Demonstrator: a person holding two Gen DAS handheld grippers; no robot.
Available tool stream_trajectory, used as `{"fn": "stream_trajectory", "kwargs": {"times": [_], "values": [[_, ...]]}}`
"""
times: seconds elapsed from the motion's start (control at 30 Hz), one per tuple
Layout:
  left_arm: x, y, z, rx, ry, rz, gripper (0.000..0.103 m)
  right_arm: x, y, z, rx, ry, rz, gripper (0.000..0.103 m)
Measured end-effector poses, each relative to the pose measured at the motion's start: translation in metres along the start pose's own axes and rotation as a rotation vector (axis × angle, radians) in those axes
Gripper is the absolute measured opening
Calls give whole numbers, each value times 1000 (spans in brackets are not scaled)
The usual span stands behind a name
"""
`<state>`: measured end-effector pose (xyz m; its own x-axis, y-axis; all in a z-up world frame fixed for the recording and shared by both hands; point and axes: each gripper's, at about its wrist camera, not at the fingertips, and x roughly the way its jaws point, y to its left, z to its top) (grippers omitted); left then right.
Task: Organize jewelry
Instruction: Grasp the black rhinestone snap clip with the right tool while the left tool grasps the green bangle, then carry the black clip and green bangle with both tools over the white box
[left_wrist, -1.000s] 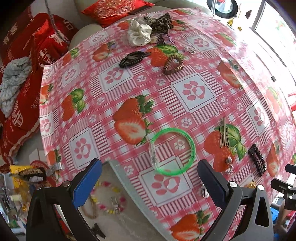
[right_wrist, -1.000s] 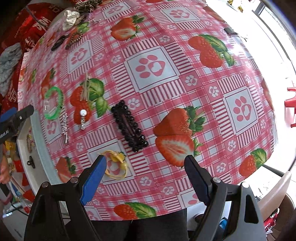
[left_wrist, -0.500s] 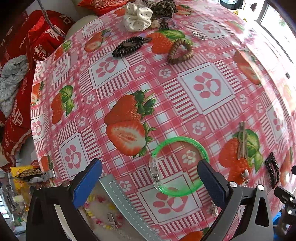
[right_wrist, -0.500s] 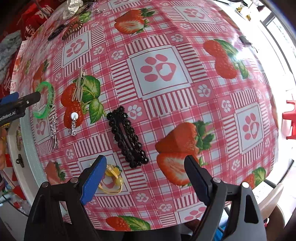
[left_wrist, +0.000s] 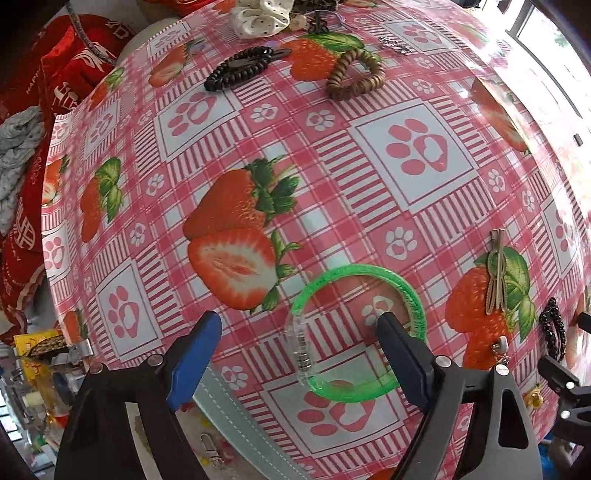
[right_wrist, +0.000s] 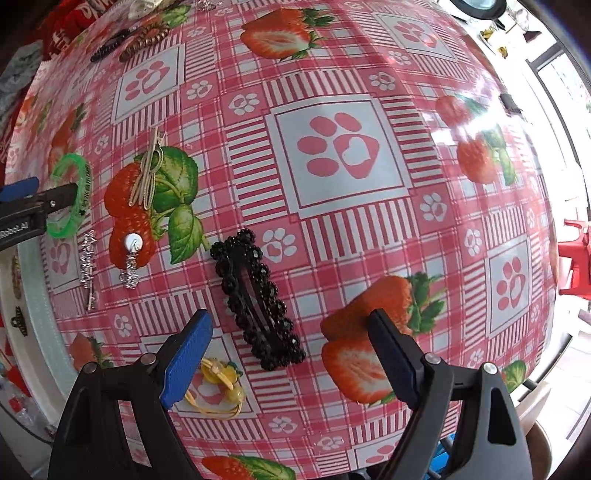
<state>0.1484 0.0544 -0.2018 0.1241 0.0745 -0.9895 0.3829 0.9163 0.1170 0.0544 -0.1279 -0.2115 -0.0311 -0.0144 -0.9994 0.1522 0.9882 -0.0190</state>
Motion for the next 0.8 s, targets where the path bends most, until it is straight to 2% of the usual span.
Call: {"fn": "stream_trajectory", "kwargs": {"times": [0.1,0.17,0.23,0.27,0.37,0.47,0.5,0.53,0.7,0.8], "values": [[-2,-4,-1,-7,-3,-33,81,6,7,1,-19,1,-27,87],[-3,-11,-2,-4,-6,-43,75,6,10,2,-25,-9,-24,83],[-5,-14,-3,4,-7,-71,61,7,16,1,-39,-16,-15,76],[-6,-18,-4,7,-7,-76,59,5,19,1,-48,-20,-15,74],[-7,-27,-4,22,-11,-99,41,4,28,3,-69,-31,-12,63],[-7,-37,-5,44,-17,-97,26,3,33,7,-59,-34,-10,54],[-7,-39,-6,52,-19,-95,19,2,35,8,-57,-36,-10,48],[-7,-41,-6,54,-19,-95,19,2,36,9,-57,-40,-11,38],[-10,-41,-13,31,-20,-105,19,-2,36,16,-56,-54,-21,36],[-14,-30,-18,13,-31,-115,19,-9,29,13,-19,-63,14,36]]}}
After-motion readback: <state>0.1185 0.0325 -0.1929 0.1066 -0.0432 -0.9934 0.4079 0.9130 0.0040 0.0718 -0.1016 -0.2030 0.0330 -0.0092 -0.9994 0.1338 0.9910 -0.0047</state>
